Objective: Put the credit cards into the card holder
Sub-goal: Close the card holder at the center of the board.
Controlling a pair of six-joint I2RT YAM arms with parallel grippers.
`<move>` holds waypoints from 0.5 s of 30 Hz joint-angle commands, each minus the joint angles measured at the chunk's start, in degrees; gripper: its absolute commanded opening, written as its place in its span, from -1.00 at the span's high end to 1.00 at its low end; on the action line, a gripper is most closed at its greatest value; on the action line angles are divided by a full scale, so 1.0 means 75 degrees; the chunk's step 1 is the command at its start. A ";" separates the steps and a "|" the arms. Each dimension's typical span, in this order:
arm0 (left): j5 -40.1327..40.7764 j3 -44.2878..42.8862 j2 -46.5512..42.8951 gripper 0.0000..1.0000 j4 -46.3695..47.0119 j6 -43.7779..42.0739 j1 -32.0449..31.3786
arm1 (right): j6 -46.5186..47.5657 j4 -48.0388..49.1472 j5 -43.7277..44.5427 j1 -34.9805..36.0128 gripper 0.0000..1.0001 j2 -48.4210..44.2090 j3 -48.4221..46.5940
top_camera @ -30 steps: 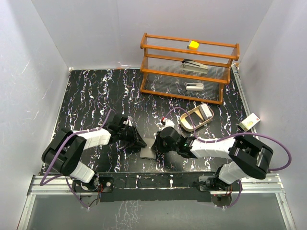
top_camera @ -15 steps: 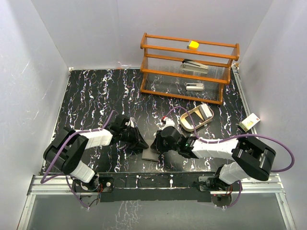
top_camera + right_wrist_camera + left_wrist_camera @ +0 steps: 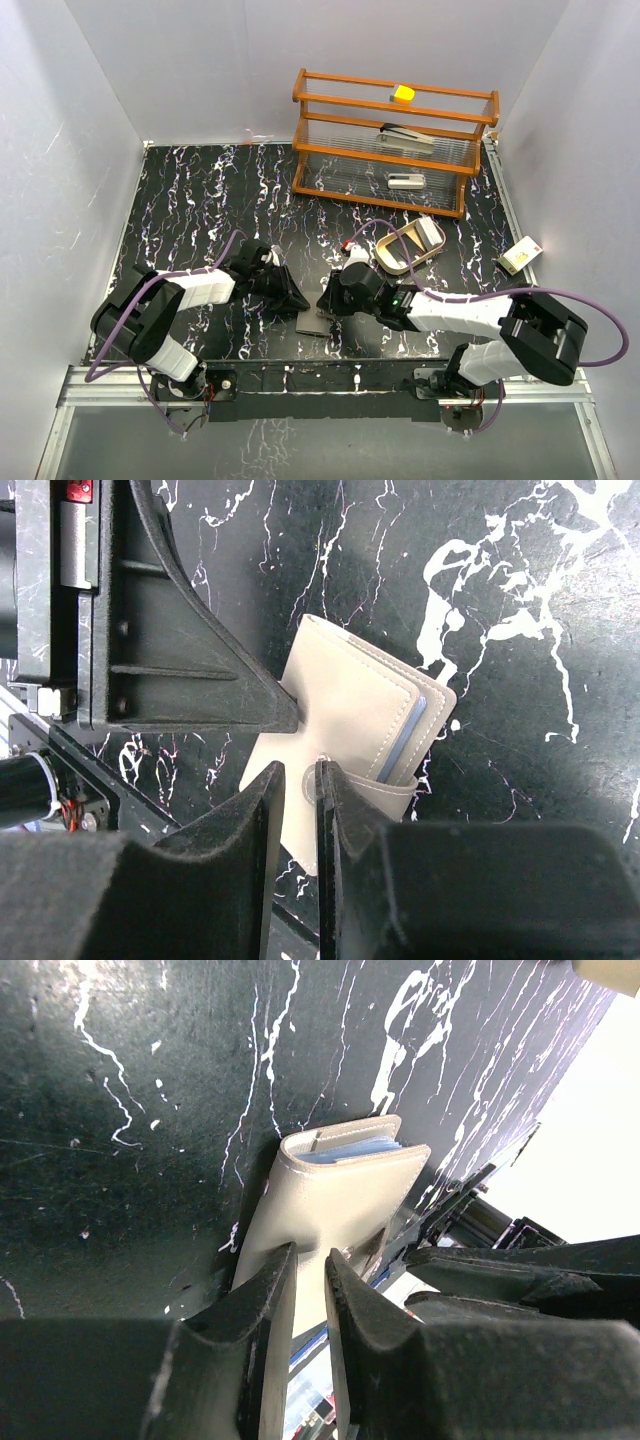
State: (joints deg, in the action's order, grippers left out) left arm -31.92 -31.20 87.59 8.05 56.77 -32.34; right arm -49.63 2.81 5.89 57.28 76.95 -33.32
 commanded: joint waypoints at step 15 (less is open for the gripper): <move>0.0436 0.0070 0.0267 0.63 -0.0869 -0.0211 -0.0153 | -0.0355 0.0286 0.0140 0.0211 0.67 0.0206 0.0028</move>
State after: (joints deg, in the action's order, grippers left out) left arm -31.79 -31.42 87.68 7.66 56.75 -32.34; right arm -51.22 2.96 5.69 58.28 77.80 -33.08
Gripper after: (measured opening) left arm 0.183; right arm 0.166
